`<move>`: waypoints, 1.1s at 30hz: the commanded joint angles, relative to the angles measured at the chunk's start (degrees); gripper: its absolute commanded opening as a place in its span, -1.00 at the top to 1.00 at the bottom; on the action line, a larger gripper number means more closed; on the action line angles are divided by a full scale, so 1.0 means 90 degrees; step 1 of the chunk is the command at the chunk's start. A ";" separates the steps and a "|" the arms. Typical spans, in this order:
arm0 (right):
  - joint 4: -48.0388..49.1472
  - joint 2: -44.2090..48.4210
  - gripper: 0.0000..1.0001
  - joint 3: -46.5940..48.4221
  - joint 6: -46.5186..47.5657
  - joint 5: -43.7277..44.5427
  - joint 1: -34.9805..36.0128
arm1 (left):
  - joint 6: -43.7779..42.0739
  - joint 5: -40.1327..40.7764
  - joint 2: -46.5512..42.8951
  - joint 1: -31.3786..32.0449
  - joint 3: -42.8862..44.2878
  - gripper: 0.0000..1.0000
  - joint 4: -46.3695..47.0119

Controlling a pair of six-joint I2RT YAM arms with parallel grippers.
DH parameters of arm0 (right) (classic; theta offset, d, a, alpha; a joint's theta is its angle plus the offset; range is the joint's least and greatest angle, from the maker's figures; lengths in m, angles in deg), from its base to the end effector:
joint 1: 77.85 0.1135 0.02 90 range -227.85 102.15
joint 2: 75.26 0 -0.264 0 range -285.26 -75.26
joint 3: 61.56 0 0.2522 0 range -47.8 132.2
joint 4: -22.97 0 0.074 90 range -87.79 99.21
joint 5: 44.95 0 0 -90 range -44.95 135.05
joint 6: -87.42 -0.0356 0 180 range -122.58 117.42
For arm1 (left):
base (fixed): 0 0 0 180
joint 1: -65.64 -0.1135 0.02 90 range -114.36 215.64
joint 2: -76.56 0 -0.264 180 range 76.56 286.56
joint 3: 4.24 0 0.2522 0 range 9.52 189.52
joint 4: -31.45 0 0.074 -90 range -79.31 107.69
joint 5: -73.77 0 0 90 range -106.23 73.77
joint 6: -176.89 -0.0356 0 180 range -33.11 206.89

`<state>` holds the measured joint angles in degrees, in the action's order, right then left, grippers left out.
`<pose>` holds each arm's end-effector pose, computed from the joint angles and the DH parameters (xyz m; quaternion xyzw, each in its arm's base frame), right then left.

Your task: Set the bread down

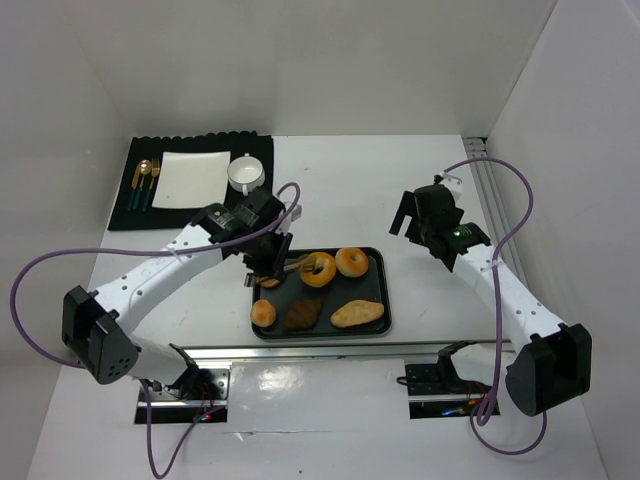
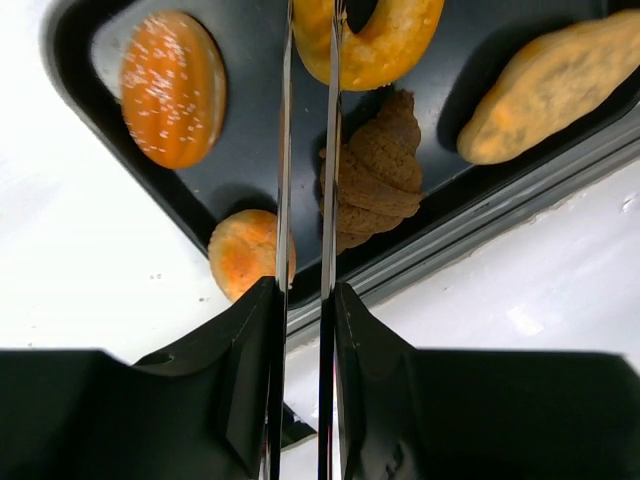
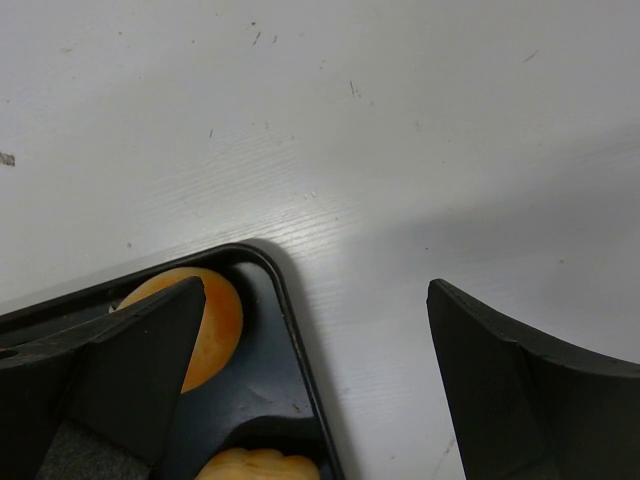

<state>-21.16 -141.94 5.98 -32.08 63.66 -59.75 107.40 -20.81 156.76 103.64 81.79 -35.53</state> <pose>0.2375 0.0657 0.2859 0.1538 0.8951 0.0221 0.4180 0.2179 -0.1739 0.3034 0.1570 0.9549 -0.1554 0.1983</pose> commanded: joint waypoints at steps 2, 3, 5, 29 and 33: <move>0.0024 0.0191 -0.98 0.0187 0.0055 -0.0046 -0.0030 | 0.0103 0.0518 -0.0308 -0.0149 0.0797 0.52 -0.0532; 0.0025 0.0191 -0.98 0.0187 0.0055 -0.0046 -0.0030 | 0.0104 0.0519 -0.0366 -0.0208 0.0885 0.52 -0.0775; 0.0025 0.0191 -0.98 0.0187 0.0055 -0.0046 -0.0030 | 0.0171 0.0722 -0.0367 -0.0286 0.1120 0.52 -0.1020; 0.0396 -0.0228 -0.98 0.0265 0.0133 -0.0447 -0.0030 | 0.1471 0.2306 0.1846 -0.4446 0.2750 0.47 0.1751; 0.0396 -0.0287 -0.98 0.0323 0.0133 -0.0378 -0.0030 | 0.1471 0.1779 0.3066 -0.4632 0.3870 0.47 0.1743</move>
<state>-19.96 -144.41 6.04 -31.42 59.81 -59.75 119.31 -0.96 179.71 62.70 109.84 -24.31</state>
